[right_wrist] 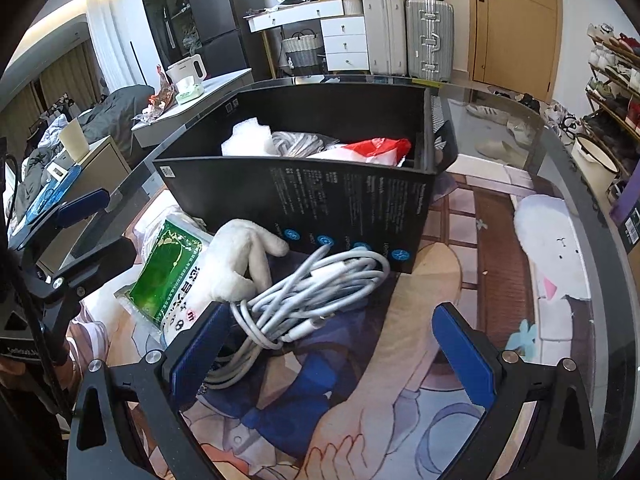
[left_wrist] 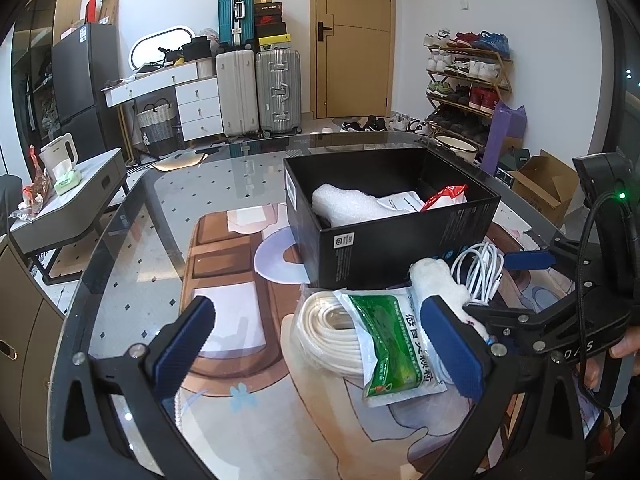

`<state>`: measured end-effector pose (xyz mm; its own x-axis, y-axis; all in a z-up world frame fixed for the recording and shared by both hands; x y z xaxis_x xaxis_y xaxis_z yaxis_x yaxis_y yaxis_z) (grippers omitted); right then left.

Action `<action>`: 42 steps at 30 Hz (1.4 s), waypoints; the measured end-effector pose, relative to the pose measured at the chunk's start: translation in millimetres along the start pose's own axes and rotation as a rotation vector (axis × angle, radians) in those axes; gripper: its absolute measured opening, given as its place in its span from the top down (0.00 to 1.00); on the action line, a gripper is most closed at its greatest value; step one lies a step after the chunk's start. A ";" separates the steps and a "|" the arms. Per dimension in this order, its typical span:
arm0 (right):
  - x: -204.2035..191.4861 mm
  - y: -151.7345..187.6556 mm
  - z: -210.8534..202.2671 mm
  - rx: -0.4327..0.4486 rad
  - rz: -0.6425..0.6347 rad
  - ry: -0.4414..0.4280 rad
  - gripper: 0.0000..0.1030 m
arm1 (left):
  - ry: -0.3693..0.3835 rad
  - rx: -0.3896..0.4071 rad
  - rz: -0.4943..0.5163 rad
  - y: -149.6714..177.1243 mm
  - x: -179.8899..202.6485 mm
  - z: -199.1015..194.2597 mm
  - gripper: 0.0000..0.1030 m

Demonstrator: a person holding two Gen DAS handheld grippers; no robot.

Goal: Organize soft objects
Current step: 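Reach the right gripper down to the coiled white cable beside the box, then close the right gripper on the white cable and lift it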

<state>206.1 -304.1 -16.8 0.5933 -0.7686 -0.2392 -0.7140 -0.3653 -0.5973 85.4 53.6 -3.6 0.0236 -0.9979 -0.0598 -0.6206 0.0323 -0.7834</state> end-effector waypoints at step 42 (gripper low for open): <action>14.6 31.5 -33.6 0.010 -0.069 -0.098 0.65 | 0.004 -0.011 0.017 3.5 3.2 0.0 0.00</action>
<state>179.8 -344.5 -13.4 0.6749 -0.6864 -0.2710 -0.6668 -0.4099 -0.6224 83.4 50.5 -6.5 0.0098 -0.9974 -0.0711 -0.6293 0.0491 -0.7756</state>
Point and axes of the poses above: each gripper's, at about its wrist camera, not at the fingertips, and z roughly the way its jaws point, x to its right, y to its underside, the point moved 1 cm from there along z, roughly the way its jaws point, and after that the axes turned 7 degrees about -y, right-handed, at the moved point
